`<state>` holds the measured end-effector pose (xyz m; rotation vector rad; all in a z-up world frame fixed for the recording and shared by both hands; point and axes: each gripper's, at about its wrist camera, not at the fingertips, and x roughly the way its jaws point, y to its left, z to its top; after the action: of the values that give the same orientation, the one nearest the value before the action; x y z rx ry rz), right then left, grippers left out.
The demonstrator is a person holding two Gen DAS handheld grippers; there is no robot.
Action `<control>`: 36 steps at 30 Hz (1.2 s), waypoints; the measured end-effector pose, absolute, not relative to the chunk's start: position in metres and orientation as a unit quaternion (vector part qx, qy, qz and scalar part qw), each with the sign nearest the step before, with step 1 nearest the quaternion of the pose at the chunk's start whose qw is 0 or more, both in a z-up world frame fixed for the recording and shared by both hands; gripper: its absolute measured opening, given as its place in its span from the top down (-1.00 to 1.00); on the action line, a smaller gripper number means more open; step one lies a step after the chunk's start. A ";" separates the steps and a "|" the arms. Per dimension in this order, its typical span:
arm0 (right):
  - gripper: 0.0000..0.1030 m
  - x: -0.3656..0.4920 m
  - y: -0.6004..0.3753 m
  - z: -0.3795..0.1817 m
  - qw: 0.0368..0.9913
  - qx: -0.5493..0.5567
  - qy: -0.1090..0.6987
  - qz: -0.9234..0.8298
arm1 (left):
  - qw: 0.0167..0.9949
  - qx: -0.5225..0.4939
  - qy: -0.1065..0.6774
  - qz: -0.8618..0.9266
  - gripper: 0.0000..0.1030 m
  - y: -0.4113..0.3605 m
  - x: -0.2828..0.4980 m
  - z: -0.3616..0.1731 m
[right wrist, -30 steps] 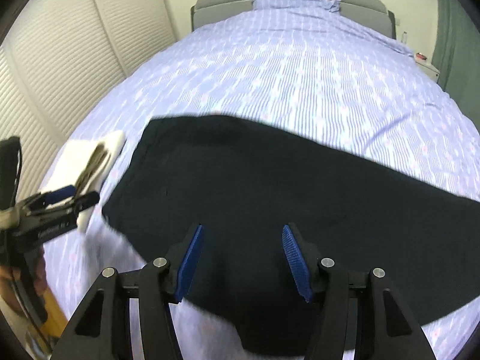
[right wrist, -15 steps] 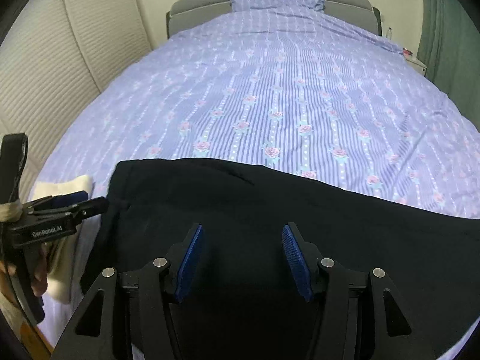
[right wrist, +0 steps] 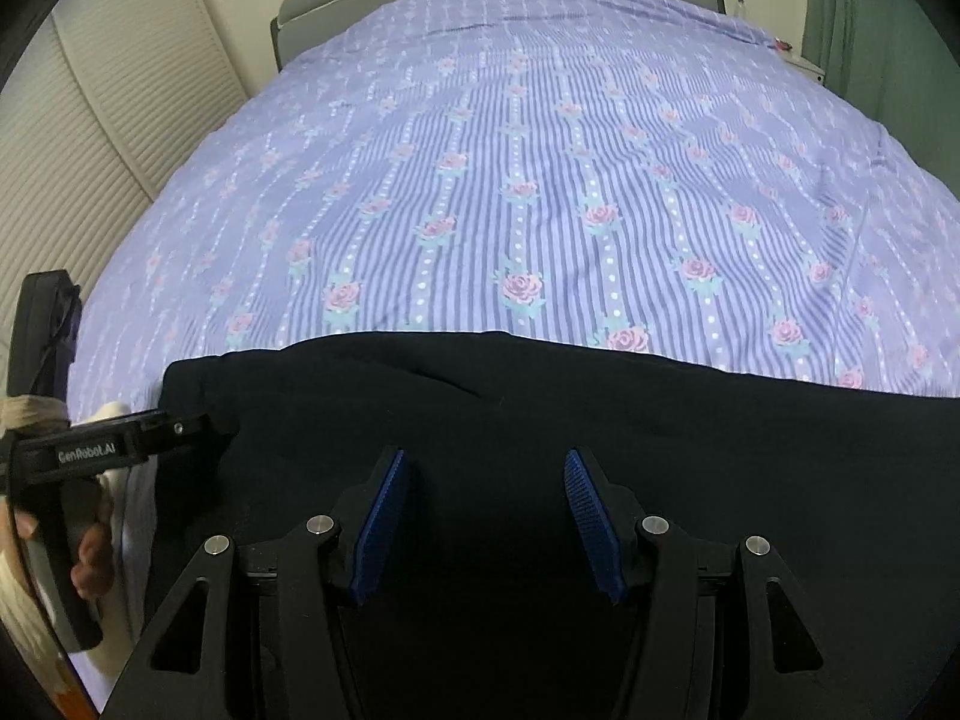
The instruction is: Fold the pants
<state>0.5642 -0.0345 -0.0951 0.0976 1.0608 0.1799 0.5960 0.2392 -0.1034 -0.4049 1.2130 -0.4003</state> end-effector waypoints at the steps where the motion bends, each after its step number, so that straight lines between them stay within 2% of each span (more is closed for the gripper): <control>1: -0.09 0.564 -0.034 -0.096 0.857 0.048 0.506 0.085 | 0.781 -0.197 0.563 -0.186 -0.57 0.242 0.596 -0.104; 3: -0.09 0.566 -0.033 -0.098 0.857 0.051 0.507 0.082 | 0.780 -0.204 0.560 -0.188 -0.52 0.243 0.597 -0.105; 5: -0.09 0.566 -0.033 -0.100 0.857 0.053 0.506 0.082 | 0.781 -0.202 0.562 -0.184 -0.28 0.238 0.600 -0.104; 7: -0.09 0.567 -0.031 -0.100 0.858 0.054 0.504 0.082 | 0.782 -0.199 0.562 -0.182 0.13 0.240 0.598 -0.100; 10: -0.09 0.570 -0.027 -0.100 0.859 0.060 0.501 0.093 | 0.788 -0.218 0.550 -0.169 0.37 0.247 0.590 -0.082; 12: -0.09 0.574 -0.022 -0.101 0.858 0.062 0.500 0.100 | 0.805 -0.207 0.533 -0.162 0.40 0.247 0.581 -0.063; 15: -0.09 0.577 -0.016 -0.102 0.858 0.066 0.498 0.106 | 0.841 -0.152 0.496 -0.150 0.41 0.243 0.569 -0.036; 19: -0.09 0.583 -0.005 -0.107 0.862 0.037 0.496 0.095 | 0.823 -0.117 0.539 -0.133 0.39 0.238 0.590 -0.064; 23: -0.09 0.577 -0.011 -0.107 0.864 0.020 0.498 0.075 | 0.825 -0.090 0.544 -0.125 0.16 0.231 0.594 -0.068; 25: -0.09 0.571 -0.021 -0.103 0.862 0.031 0.501 0.072 | 0.834 -0.058 0.539 -0.103 -0.18 0.226 0.592 -0.060; 30: -0.09 0.547 -0.055 -0.075 0.875 0.068 0.475 0.061 | 0.865 0.019 0.496 -0.077 -0.32 0.210 0.566 -0.021; 36: -0.09 0.507 -0.109 -0.032 0.898 0.076 0.431 0.050 | 0.879 0.051 0.460 -0.114 -0.33 0.150 0.515 0.015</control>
<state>0.5073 -0.1089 -0.0317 0.1583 0.8931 0.1035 0.5152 0.1501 0.0151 0.1057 0.9580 -0.2384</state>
